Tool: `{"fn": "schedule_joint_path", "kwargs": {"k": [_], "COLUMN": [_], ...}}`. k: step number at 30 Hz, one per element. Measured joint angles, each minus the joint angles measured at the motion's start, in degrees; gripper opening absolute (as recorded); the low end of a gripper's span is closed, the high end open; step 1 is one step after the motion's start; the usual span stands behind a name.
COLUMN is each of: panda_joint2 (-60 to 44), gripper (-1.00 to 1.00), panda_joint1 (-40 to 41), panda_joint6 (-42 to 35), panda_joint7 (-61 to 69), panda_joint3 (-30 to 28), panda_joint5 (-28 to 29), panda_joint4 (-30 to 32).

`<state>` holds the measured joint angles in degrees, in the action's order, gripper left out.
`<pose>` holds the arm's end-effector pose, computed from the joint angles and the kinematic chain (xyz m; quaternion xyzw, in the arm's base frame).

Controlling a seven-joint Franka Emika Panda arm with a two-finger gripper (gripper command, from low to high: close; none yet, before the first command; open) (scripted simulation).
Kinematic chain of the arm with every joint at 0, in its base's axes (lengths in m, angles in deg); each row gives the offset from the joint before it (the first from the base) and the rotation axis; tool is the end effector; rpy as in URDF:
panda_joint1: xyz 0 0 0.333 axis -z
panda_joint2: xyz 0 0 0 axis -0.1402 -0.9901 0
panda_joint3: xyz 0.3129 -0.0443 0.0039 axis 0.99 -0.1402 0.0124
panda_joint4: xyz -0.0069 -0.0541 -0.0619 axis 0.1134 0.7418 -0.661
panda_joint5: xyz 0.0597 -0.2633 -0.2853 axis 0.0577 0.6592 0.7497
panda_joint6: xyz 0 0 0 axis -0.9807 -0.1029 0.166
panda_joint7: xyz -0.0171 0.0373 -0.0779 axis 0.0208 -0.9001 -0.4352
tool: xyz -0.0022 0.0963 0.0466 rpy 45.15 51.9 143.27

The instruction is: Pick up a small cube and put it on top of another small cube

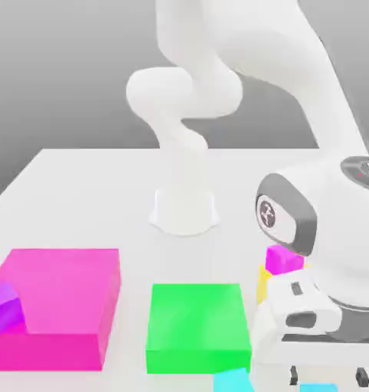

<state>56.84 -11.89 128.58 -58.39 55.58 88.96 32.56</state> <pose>0.5403 0.1872 0.1491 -0.9186 0.3951 -0.0009 0.0006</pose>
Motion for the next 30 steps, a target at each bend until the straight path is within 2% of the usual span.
{"fn": "schedule_joint_path", "kwargs": {"k": [1,7,12,20,30], "panda_joint2": [-1.6,-2.4,5.2,14.6,25.5], "gripper": [-1.0,-1.0,-1.0,-1.0,-1.0], "panda_joint1": [-0.5,-0.8,1.5,9.0,18.5], "panda_joint6": [1.2,1.9,-3.8,-9.1,-14.5], "panda_joint7": [-0.4,-0.6,1.1,-15.8,-39.3], "panda_joint3": [-0.7,-1.0,1.5,-8.5,-21.1], "panda_joint5": [0.6,0.9,-2.6,-9.6,-15.2], "panda_joint4": [-0.4,-0.6,1.4,5.0,9.9]}}
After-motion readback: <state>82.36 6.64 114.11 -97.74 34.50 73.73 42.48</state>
